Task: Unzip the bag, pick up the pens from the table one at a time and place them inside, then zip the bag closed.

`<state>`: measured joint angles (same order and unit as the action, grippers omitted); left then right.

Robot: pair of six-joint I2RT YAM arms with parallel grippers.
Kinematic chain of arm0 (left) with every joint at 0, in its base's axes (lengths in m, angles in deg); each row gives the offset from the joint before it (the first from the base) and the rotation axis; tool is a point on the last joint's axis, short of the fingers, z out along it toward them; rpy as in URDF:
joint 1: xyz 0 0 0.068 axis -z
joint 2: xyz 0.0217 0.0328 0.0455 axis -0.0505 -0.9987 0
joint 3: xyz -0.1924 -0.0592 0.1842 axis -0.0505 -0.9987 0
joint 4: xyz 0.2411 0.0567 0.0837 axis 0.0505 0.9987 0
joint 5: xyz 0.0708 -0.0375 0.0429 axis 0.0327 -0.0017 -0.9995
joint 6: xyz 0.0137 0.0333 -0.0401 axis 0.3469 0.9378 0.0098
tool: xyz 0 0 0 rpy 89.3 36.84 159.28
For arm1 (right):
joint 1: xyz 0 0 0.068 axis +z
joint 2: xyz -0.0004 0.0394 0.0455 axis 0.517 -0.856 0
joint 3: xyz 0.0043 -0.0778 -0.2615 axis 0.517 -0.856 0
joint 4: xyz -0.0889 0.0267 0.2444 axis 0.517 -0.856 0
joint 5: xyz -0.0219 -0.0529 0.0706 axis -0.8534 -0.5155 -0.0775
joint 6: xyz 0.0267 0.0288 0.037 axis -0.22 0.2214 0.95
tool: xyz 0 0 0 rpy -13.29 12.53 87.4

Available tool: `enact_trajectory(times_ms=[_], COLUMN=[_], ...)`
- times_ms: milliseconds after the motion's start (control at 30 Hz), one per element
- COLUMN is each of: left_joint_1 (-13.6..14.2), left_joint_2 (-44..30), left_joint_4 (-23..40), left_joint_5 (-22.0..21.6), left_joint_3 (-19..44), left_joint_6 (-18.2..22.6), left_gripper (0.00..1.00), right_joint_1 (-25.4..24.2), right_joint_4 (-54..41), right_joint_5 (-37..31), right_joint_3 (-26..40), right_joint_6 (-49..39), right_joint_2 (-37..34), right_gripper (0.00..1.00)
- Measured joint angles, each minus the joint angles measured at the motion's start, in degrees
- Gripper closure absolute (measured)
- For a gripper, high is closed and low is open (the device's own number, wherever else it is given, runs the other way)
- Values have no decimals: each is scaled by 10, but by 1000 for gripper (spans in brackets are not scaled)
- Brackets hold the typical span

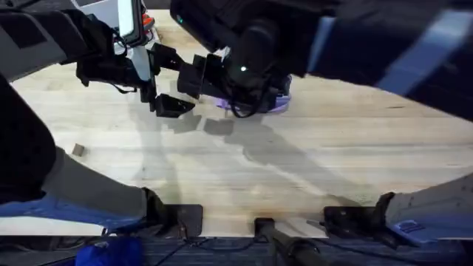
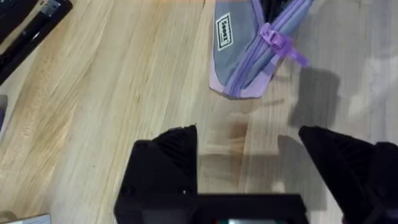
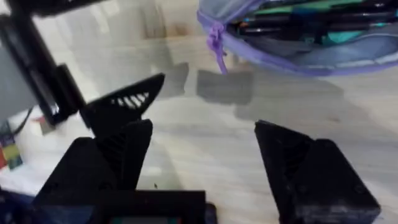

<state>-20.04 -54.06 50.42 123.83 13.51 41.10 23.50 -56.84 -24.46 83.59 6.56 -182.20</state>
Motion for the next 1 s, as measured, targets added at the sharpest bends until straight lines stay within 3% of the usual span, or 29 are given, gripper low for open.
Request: enact_trajectory(times_ms=[500, 1000], left_joint_1=[0, 0], left_joint_2=[0, 0], left_joint_4=[0, 0], left_joint_5=[0, 0], left_joint_3=[0, 0], left_joint_6=[0, 0], left_gripper=[7, 7], right_joint_1=[0, -28], right_joint_4=[84, 119], right_joint_5=[-39, -87], right_joint_3=[0, 0], right_joint_6=[34, 43], right_joint_2=[-92, -128], right_gripper=[5, 7])
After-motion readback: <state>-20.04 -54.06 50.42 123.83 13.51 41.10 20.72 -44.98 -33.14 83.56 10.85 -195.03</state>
